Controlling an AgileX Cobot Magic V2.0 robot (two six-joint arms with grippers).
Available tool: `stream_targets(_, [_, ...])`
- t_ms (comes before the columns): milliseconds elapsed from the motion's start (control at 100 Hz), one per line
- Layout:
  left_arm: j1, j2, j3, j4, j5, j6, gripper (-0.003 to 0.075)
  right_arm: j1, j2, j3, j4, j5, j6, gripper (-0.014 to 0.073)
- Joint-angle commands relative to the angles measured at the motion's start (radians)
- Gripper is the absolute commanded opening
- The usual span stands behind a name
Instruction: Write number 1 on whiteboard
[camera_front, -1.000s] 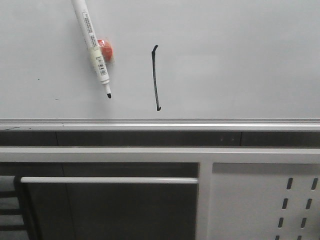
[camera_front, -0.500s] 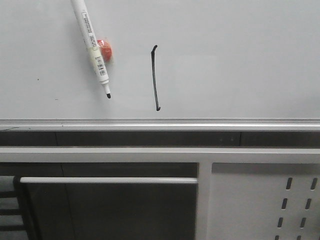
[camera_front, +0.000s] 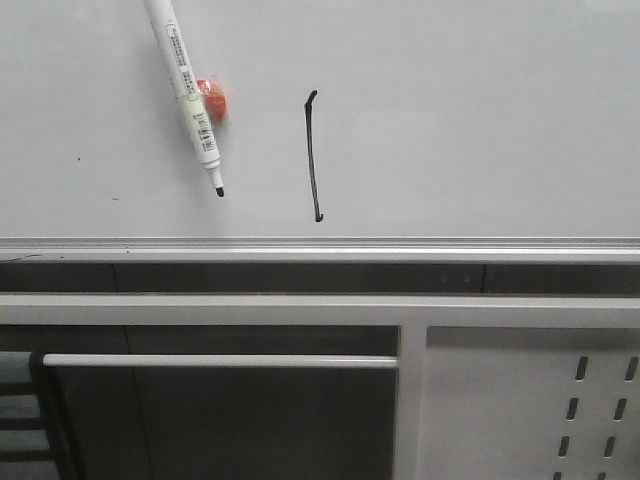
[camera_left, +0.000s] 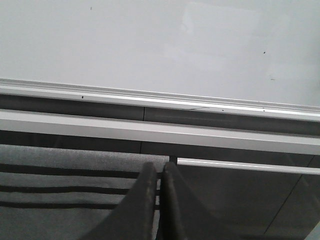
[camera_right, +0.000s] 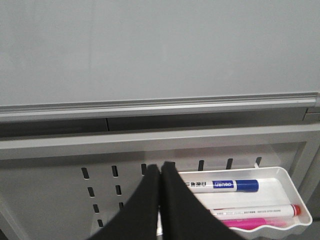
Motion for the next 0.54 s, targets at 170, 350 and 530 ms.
stream_targets(170, [0.004,-0.026,0.022,-0.011,-0.050,-0.008,-0.0018,-0.005,-0.017,0.028,-0.026,-0.022,0.002,-0.0051])
stream_targets(350, [0.004,-0.026,0.022,-0.011,-0.050,-0.008,-0.0018,-0.005,-0.017,0.028,-0.026,-0.022,0.002,-0.0051])
stream_targets(530, [0.004,-0.026,0.022,-0.011,-0.050,-0.008,-0.0018,-0.005,-0.017,0.028,-0.026,-0.022,0.002,-0.0051])
